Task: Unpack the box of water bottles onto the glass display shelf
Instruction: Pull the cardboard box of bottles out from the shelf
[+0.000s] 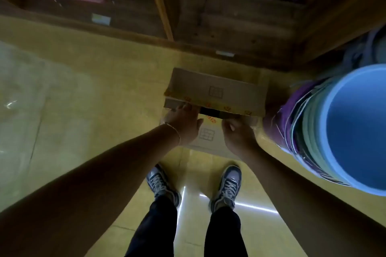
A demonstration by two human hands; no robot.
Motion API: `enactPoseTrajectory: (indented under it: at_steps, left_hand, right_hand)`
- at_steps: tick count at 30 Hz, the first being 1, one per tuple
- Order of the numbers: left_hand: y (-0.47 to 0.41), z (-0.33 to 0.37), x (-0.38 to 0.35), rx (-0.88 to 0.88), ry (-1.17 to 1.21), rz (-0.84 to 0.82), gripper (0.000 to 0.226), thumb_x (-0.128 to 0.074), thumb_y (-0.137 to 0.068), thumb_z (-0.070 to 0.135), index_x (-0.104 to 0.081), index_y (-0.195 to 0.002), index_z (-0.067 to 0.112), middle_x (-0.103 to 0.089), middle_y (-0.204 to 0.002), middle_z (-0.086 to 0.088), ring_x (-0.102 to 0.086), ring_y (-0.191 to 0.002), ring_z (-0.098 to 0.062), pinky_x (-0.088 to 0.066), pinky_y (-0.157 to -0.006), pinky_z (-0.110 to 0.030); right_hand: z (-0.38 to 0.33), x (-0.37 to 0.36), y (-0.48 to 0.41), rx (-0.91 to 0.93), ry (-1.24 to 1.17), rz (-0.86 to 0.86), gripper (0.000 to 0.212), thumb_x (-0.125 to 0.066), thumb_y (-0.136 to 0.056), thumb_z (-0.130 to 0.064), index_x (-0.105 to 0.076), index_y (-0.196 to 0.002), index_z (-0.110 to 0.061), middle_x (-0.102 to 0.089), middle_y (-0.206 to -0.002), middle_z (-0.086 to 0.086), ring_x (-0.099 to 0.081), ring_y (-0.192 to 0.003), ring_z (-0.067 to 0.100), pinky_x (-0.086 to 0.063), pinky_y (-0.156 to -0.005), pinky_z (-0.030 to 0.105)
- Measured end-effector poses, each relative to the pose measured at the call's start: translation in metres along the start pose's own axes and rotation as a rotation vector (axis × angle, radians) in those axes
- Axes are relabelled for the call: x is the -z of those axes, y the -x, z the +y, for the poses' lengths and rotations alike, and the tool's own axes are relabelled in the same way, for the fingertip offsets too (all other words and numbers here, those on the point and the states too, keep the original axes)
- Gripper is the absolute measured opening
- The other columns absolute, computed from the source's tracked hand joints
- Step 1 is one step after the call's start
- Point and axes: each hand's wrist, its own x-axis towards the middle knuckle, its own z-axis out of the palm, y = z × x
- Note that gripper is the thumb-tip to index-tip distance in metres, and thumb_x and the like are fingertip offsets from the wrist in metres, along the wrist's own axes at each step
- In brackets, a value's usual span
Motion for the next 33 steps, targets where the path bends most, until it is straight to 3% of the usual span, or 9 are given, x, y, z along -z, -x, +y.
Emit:
enactPoseTrajectory:
  at_steps: [6,12,14,17,20,23,25,29,33]
  left_hand:
    - [-0.048,-0.001,-0.038,0.009,-0.128,-0.098,0.059,-0.038,-0.102,0.040,-0.025,-0.150,0.009,-0.031,-0.153,-0.013,-0.029,-0.141,-0.031,-0.032,-0.110,-0.042]
    - [-0.064,-0.015,-0.068,0.035,-0.203,-0.268,0.076,-0.027,-0.101,0.053,0.006,-0.156,0.014,0.003,-0.165,-0.010,0.001,-0.151,-0.029,-0.003,-0.119,-0.057]
    - [-0.054,-0.014,-0.070,0.012,-0.244,-0.207,0.074,-0.027,-0.101,0.054,0.000,-0.156,0.013,-0.004,-0.164,-0.013,-0.006,-0.150,-0.033,-0.005,-0.119,-0.058]
    - [-0.031,-0.007,-0.065,0.006,-0.237,-0.036,0.058,-0.031,-0.101,0.048,-0.035,-0.147,0.013,-0.036,-0.148,-0.017,-0.033,-0.133,-0.037,-0.025,-0.111,-0.052]
    - [-0.005,-0.007,-0.066,0.008,-0.123,0.054,0.043,-0.028,-0.101,0.042,-0.062,-0.107,0.017,-0.061,-0.112,-0.012,-0.053,-0.104,-0.031,-0.039,-0.088,-0.041]
    - [0.021,-0.017,-0.082,0.087,0.042,-0.073,0.043,-0.029,-0.102,0.043,-0.058,-0.082,0.018,-0.068,-0.092,-0.007,-0.065,-0.086,-0.029,-0.044,-0.071,-0.033]
    - [0.031,-0.027,-0.102,0.152,0.136,-0.246,0.034,-0.034,-0.101,0.041,-0.055,-0.085,0.019,-0.066,-0.100,-0.009,-0.065,-0.093,-0.029,-0.047,-0.072,-0.033]
    - [0.026,-0.048,-0.142,0.127,0.198,-0.598,0.037,-0.040,-0.102,0.033,-0.062,-0.110,0.005,-0.062,-0.113,-0.016,-0.059,-0.108,-0.031,-0.047,-0.093,-0.037]
    - [0.009,-0.064,-0.173,0.123,0.208,-0.619,0.046,-0.041,-0.100,0.038,-0.050,-0.135,0.008,-0.054,-0.134,-0.016,-0.053,-0.120,-0.031,-0.041,-0.097,-0.037]
  right_hand:
    - [0.031,-0.037,-0.044,0.034,0.356,-0.189,0.048,-0.038,-0.105,-0.040,-0.045,-0.145,-0.015,-0.040,-0.154,0.009,-0.035,-0.141,0.028,-0.036,-0.111,0.038]
    - [0.038,-0.050,-0.061,0.050,0.544,-0.293,0.058,-0.030,-0.104,-0.047,-0.028,-0.152,-0.014,-0.013,-0.165,0.009,-0.010,-0.151,0.030,-0.019,-0.120,0.045]
    - [0.035,-0.047,-0.064,0.081,0.555,-0.254,0.058,-0.034,-0.104,-0.046,-0.028,-0.151,-0.014,-0.019,-0.162,0.010,-0.016,-0.149,0.031,-0.021,-0.118,0.045]
    - [0.023,-0.036,-0.067,0.081,0.494,-0.152,0.053,-0.039,-0.104,-0.038,-0.032,-0.150,-0.014,-0.031,-0.157,0.011,-0.027,-0.144,0.031,-0.025,-0.113,0.044]
    - [0.007,-0.024,-0.067,0.083,0.506,-0.014,0.050,-0.048,-0.099,-0.027,-0.040,-0.146,-0.011,-0.043,-0.150,0.014,-0.040,-0.134,0.034,-0.035,-0.103,0.041]
    - [-0.008,-0.016,-0.070,0.084,0.522,0.079,0.055,-0.054,-0.093,-0.022,-0.039,-0.145,-0.011,-0.043,-0.149,0.015,-0.039,-0.134,0.034,-0.036,-0.101,0.041]
    - [-0.014,-0.012,-0.078,0.107,0.526,0.105,0.065,-0.055,-0.091,-0.022,-0.031,-0.151,-0.013,-0.034,-0.155,0.014,-0.032,-0.139,0.034,-0.034,-0.106,0.044]
    - [-0.019,-0.011,-0.107,0.133,0.549,0.141,0.075,-0.056,-0.090,-0.021,-0.021,-0.156,-0.015,-0.019,-0.162,0.015,-0.021,-0.146,0.035,-0.029,-0.111,0.047]
    - [-0.015,-0.015,-0.149,0.143,0.599,0.137,0.077,-0.056,-0.092,-0.022,-0.016,-0.158,-0.017,-0.013,-0.164,0.015,-0.017,-0.148,0.036,-0.026,-0.115,0.049]
